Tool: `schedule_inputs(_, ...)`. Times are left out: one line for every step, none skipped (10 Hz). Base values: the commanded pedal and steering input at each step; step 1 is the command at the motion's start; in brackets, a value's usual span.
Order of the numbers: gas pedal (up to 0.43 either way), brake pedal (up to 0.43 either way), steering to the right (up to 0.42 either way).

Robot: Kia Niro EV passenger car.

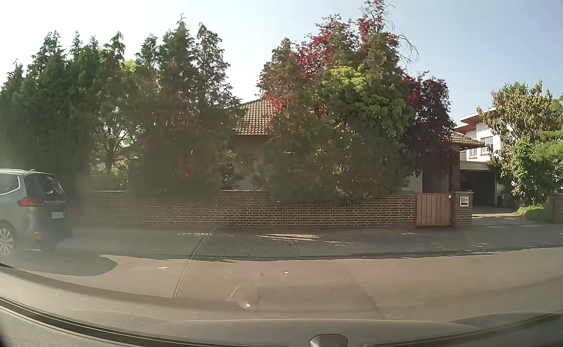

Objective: Follow the waypoints while adhering to traffic rules and regulations

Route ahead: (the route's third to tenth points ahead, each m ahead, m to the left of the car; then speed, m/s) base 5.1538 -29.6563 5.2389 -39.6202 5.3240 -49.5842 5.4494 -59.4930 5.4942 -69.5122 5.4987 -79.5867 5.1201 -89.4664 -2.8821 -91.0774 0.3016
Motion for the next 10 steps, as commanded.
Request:
schedule_inputs(0.0,0.177,0.456)
schedule_inputs(0.0,0.177,0.466)
schedule_inputs(0.0,0.159,0.483)
schedule_inputs(0.0,0.146,0.517)
schedule_inputs(0.0,0.14,0.556)
schedule_inputs(0.0,0.098,0.606)
schedule_inputs(0.0,0.03,0.666)
schedule_inputs(0.0,0.03,0.714)
schedule_inputs(0.0,0.03,0.771)
schedule_inputs(0.0,0.03,0.801)
